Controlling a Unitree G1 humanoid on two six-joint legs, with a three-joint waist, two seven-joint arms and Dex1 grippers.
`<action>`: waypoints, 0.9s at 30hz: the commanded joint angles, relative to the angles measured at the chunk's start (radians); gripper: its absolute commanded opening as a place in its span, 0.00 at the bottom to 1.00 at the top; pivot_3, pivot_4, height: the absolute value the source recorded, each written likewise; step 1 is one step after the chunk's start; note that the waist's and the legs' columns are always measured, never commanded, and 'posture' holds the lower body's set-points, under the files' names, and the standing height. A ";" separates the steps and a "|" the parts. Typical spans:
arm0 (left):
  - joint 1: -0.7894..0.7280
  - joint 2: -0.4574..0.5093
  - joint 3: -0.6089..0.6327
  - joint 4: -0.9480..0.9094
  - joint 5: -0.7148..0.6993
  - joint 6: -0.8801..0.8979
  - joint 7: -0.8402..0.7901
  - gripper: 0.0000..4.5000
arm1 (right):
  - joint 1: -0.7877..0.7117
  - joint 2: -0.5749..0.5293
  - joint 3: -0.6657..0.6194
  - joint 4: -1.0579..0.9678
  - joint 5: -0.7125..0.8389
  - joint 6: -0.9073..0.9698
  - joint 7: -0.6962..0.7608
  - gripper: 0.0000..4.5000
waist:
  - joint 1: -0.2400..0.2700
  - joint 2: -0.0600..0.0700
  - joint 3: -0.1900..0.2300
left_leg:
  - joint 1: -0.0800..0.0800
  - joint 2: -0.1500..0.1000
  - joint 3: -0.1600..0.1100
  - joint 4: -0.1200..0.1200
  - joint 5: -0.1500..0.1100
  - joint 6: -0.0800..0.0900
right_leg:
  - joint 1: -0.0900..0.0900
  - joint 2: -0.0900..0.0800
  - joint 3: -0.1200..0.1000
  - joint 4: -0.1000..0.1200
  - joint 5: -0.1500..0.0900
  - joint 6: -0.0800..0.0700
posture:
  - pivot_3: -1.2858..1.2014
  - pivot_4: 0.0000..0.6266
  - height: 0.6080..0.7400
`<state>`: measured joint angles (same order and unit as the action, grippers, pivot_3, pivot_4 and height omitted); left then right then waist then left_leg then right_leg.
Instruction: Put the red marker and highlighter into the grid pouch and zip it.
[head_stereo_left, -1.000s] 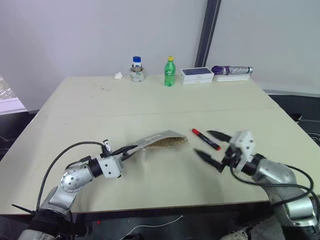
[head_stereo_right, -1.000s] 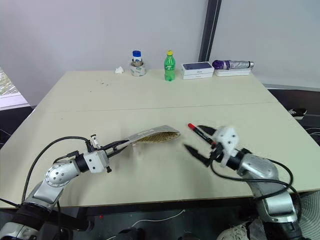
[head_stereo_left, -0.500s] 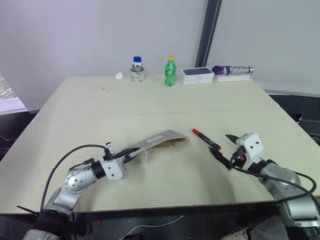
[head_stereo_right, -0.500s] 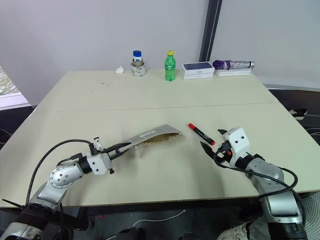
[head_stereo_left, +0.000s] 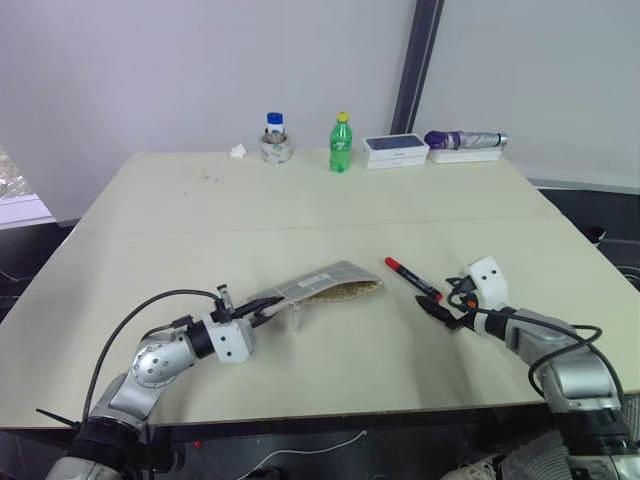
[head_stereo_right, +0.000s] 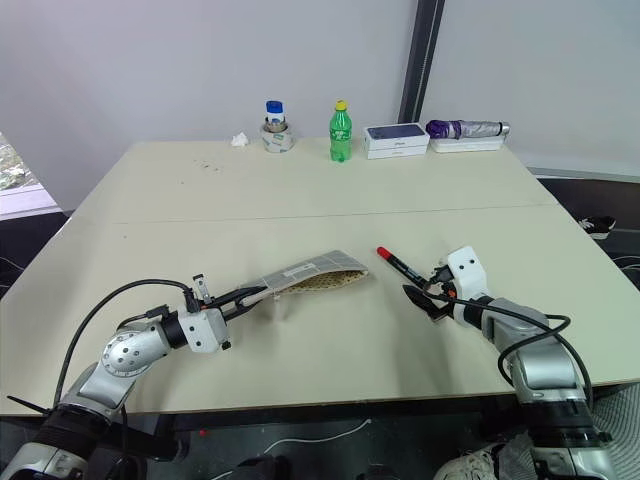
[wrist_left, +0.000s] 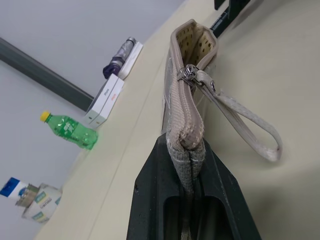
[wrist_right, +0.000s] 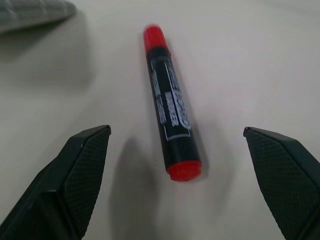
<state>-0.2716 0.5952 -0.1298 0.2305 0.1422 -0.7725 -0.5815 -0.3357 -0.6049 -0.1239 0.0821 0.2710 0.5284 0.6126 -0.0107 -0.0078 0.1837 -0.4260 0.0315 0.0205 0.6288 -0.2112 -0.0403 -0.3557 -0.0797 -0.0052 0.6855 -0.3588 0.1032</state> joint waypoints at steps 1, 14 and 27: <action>0.003 -0.001 0.010 -0.042 0.002 -0.004 0.022 0.00 | -0.023 -0.016 0.009 0.024 -0.016 -0.009 0.018 0.81 | 0.000 0.000 0.000 | 0.000 0.000 0.000 0.000 0.000 0.000 | 0.000 0.000 0.000 0.000 0.000 0.000 | 0.52 0.24 1.00; -0.009 -0.006 0.003 -0.062 0.010 0.020 0.035 0.00 | 0.055 -0.027 -0.089 -0.217 0.148 -0.040 0.161 0.08 | -0.001 0.000 0.000 | 0.000 0.000 0.000 0.000 0.000 0.000 | 0.000 0.000 0.000 0.000 0.000 0.000 | 0.52 0.24 1.00; -0.029 -0.013 -0.017 -0.061 0.010 0.024 0.020 0.00 | 0.275 -0.079 -0.070 -0.362 0.152 -0.297 0.369 0.08 | -0.003 0.000 0.000 | 0.001 0.000 0.000 0.000 0.000 0.001 | 0.001 0.001 0.000 0.000 0.000 0.001 | 0.52 0.24 1.00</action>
<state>-0.2916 0.5827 -0.1466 0.1984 0.1632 -0.7457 -0.5633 -0.0444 -0.6858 -0.1916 -0.2527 0.4238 0.2698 0.9817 -0.0139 -0.0080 0.1837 -0.4253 0.0316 0.0204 0.6292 -0.2117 -0.0395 -0.3549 -0.0788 -0.0050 0.6851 -0.3583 0.1039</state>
